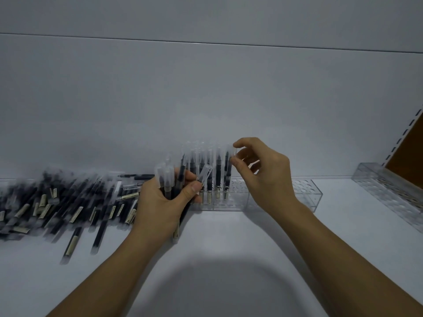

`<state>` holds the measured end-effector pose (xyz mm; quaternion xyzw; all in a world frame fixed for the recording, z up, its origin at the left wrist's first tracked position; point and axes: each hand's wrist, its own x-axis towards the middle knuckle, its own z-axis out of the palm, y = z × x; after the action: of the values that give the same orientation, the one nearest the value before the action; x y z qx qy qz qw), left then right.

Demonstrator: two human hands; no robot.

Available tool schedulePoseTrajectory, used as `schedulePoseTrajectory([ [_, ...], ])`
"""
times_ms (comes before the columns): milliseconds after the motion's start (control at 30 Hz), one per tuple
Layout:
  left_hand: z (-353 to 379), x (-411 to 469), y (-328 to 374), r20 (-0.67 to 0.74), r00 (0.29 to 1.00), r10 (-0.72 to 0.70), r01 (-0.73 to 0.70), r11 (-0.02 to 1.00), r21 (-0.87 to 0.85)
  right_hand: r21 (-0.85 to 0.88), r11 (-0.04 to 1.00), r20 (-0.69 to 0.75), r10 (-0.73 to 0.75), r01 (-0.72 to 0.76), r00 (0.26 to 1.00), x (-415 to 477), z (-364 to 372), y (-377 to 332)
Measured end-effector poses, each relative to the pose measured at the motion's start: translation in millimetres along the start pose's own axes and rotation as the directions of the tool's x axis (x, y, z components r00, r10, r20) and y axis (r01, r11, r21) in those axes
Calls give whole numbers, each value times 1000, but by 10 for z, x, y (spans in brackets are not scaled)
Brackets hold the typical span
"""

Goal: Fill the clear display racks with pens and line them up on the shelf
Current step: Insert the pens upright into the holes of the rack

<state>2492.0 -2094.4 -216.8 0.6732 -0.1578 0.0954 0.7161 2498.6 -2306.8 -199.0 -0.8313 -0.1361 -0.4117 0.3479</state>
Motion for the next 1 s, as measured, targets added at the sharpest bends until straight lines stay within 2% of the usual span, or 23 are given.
schedulePoseTrajectory([
  [67, -3, 1, -1, -2, 1000, -2, 2, 1000, -12, -24, 1000, -60, -11, 9, 998, -4, -23, -22],
  [167, -1, -1, 9, 0, 1000, 3, -3, 1000, -22, 69, 998, -97, 24, -17, 995, -9, -56, -117],
  [267, 5, 1, 25, 5, 1000, 14, -14, 1000, -28, 184, 980, -14, 75, -72, 997, -62, -26, -233],
  [433, 15, -10, 41, 45, 997, 60, -60, 998, 12, 336, 925, 221, 105, -177, 970, -173, 70, -323],
  [667, 30, -22, 51, 78, 995, 57, -58, 998, 11, 500, 815, 310, 147, -293, 939, -153, 33, -380],
  [800, 31, -20, 52, 86, 992, 88, -96, 992, 87, 498, 826, 249, 156, -264, 956, -103, 4, -351],
  [1000, 5, -23, 38, 47, 997, 67, -72, 991, 114, 542, 793, 84, 277, -277, 957, 20, -121, -236],
])
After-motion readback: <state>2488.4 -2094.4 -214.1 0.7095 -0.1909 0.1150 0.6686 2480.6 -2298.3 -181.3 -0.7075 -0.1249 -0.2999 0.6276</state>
